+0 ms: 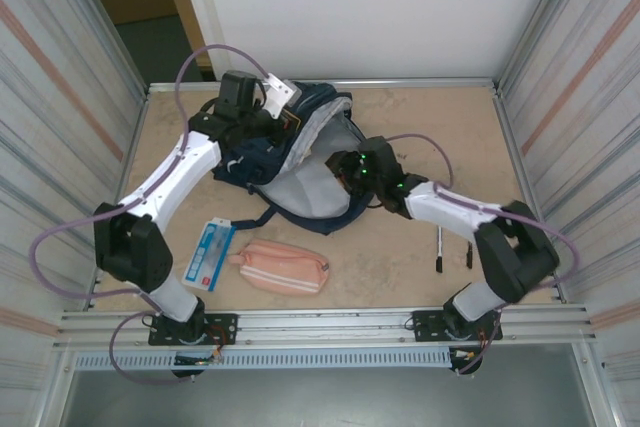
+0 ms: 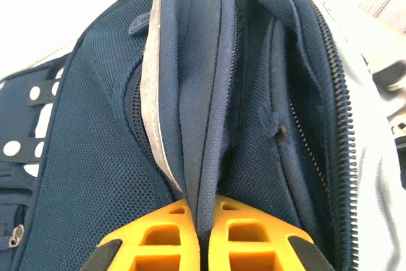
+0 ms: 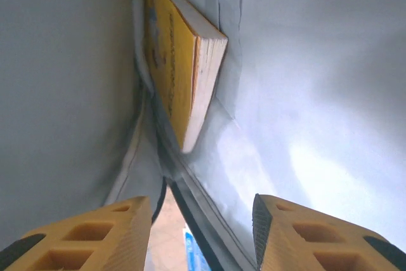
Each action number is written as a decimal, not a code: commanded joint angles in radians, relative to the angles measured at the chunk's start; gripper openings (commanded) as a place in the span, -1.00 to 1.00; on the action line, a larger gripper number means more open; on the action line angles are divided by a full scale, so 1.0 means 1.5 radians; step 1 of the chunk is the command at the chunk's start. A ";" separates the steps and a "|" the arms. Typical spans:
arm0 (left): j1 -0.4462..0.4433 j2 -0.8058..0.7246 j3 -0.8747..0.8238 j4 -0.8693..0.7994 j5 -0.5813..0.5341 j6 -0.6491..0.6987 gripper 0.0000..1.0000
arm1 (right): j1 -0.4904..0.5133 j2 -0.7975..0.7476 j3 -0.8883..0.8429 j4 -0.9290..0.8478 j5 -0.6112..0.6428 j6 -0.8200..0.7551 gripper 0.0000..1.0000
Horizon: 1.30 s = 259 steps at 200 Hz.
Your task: Pack the student bag
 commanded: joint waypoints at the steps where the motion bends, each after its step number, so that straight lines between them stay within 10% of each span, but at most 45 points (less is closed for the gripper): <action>1: 0.006 0.016 0.023 0.098 0.013 0.036 -1.00 | -0.022 -0.112 -0.015 -0.123 0.024 -0.135 -0.08; 58: 0.005 0.076 0.006 0.095 -0.014 0.051 -0.92 | -0.083 -0.364 -0.070 -0.313 0.081 -0.400 0.12; 147: 0.005 -0.058 -0.212 0.234 -0.098 -0.139 -0.18 | -0.087 -0.324 -0.017 -0.446 -0.048 -0.561 0.10; 259: 0.002 -0.473 -0.457 -0.219 -0.140 -0.523 0.12 | 0.067 -0.141 0.087 -0.445 -0.051 -0.643 0.13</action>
